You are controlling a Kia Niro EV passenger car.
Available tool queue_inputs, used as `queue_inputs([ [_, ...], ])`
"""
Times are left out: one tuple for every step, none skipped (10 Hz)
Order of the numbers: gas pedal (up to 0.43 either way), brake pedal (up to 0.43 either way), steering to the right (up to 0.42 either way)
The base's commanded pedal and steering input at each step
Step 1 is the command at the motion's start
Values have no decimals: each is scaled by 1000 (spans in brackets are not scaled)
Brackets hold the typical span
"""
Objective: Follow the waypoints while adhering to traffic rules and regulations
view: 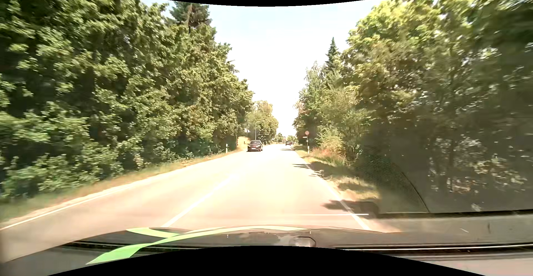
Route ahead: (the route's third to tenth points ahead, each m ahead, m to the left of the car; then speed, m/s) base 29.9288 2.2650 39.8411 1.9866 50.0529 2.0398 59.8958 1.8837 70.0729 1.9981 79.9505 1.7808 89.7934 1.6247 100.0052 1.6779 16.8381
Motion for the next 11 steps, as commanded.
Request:
queue_inputs([
  [169,0,-2],
  [150,0,-1],
  [150,0,-1],
  [150,0,-1],
  [150,0,-1],
  [157,0,-1],
  [157,0,-1],
  [157,0,-1],
  [138,0,0],
  [130,0,0],
  [130,0,0],
])
